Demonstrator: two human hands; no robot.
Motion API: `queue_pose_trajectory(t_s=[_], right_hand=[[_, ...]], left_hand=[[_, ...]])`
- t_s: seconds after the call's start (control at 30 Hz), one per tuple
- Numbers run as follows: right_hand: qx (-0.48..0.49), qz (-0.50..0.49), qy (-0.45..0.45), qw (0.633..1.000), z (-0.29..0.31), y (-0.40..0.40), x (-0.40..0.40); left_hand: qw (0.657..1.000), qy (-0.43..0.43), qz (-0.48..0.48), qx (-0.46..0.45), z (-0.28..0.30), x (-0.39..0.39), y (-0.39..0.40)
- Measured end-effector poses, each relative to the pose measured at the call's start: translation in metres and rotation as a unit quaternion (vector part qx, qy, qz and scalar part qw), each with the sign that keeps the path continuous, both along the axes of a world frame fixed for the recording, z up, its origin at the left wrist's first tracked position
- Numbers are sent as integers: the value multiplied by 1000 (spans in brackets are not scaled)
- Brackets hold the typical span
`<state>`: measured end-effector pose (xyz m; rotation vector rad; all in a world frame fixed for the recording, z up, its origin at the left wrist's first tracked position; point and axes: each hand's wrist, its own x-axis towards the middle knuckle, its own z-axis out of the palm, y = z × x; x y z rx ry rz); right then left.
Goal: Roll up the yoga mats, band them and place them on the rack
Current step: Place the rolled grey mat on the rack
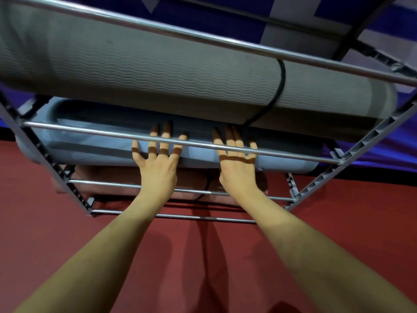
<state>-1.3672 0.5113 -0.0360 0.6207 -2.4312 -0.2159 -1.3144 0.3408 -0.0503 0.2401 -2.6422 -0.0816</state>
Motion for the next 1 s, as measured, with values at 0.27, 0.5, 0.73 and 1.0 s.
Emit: queue_pose_trajectory(t_s=[0.27, 0.5, 0.73, 1.0], right_hand=[[-26, -29, -11, 999, -10, 17, 8], [-39, 1, 0, 999, -9, 18, 12], [-151, 77, 25, 985, -58, 23, 53], [-125, 70, -91, 985, -109, 19, 72]], left_hand=[[998, 37, -9, -47, -12, -5, 15], [998, 37, 8, -41, -14, -5, 20], [981, 152, -115, -26, -33, 25, 17], [976, 35, -208, -48, -101, 60, 7]])
